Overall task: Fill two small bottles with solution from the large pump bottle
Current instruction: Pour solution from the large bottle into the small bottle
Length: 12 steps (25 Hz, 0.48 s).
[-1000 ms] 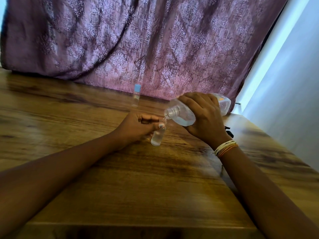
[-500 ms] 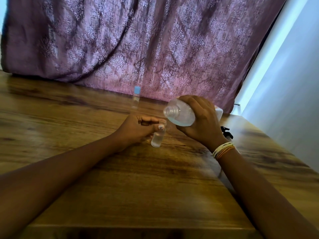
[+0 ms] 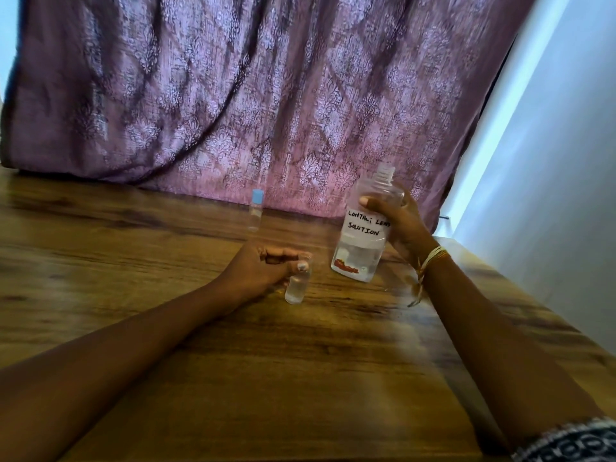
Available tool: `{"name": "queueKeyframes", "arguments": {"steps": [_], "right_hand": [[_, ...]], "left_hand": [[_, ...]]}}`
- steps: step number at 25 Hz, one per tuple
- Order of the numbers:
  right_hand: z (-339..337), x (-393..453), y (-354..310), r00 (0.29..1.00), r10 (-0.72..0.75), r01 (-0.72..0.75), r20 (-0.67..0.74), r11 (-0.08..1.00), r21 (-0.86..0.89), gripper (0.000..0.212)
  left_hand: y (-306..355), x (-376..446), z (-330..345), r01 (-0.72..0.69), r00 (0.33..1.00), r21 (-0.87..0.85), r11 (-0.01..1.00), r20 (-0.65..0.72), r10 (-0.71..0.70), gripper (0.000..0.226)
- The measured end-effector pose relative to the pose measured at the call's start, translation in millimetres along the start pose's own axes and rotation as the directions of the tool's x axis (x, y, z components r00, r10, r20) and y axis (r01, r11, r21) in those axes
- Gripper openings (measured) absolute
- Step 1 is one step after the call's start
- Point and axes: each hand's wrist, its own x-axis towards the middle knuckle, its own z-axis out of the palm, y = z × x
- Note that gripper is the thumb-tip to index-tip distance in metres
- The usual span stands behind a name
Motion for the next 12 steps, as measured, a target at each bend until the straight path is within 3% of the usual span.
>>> {"name": "queueKeyframes", "arguments": {"steps": [9, 11, 12], "right_hand": [[-3.7, 9.6, 11.2, 0.996, 0.049, -0.055, 0.072, 0.996, 0.075, 0.064], [1.7, 0.0, 14.4, 0.983, -0.016, 0.019, -0.184, 1.000, 0.014, 0.063], [4.9, -7.8, 16.7, 0.923, -0.119, 0.098, -0.365, 0.992, -0.076, 0.061]], "left_hand": [[-3.3, 1.8, -3.3, 0.012, 1.000, 0.005, 1.000, 0.017, -0.012, 0.018], [-3.7, 2.4, -3.4, 0.023, 1.000, 0.000, 1.000, 0.010, -0.023, 0.016], [-4.3, 2.9, -3.2, 0.027, 1.000, -0.002, 1.000, 0.008, -0.027, 0.016]]}}
